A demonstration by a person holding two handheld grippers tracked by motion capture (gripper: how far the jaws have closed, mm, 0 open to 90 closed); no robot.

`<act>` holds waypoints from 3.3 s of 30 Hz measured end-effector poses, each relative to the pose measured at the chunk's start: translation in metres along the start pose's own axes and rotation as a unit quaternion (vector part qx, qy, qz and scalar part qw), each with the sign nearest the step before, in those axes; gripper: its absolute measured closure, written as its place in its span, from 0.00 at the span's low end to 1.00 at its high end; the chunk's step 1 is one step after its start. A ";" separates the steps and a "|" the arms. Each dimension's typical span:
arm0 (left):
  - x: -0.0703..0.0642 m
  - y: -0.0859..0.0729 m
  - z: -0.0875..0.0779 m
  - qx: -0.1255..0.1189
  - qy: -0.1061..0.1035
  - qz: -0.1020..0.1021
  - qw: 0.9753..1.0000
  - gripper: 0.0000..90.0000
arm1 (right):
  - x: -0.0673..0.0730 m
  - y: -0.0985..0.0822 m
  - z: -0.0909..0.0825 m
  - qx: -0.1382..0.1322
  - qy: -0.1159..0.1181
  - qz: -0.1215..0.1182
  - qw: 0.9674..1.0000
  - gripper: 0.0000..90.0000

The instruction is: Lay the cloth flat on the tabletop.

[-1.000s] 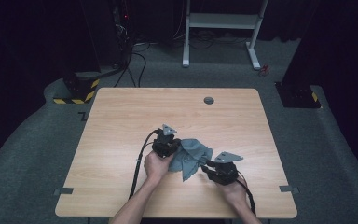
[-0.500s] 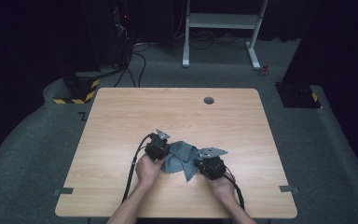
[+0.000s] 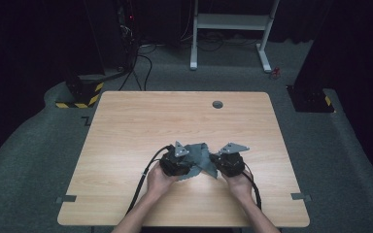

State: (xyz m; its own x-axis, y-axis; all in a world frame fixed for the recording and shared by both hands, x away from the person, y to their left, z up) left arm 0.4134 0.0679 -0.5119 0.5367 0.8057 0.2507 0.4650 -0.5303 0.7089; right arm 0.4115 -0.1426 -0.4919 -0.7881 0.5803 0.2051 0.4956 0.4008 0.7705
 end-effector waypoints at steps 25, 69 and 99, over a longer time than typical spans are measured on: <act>-0.017 0.017 0.008 0.001 -0.043 -0.017 0.999 0.58 | 0.007 -0.048 -0.002 0.039 -0.006 -0.005 0.999 0.73; 0.091 0.015 0.043 0.052 0.054 -0.180 0.981 0.75 | -0.090 0.021 0.007 0.014 -0.091 0.097 0.991 0.88; 0.023 -0.048 -0.012 -0.012 0.037 -0.081 0.996 0.47 | -0.036 0.012 -0.005 0.005 -0.036 0.018 0.999 0.98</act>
State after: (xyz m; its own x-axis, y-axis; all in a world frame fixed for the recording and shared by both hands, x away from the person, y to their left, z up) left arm 0.3953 0.1154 -0.5322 0.4024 0.8976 0.1800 0.5228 -0.3867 0.7597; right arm 0.4441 -0.1617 -0.4872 -0.7418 0.6436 0.1888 0.5274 0.3859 0.7569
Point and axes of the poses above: each handheld gripper's, and its own axes: z roughly forward along the jaws, y roughly out of its top, x roughly to its left, the point moved 1 cm from there along z, roughly forward along the jaws, and after that the axes turned 15 degrees about y, right-handed, at the moved point
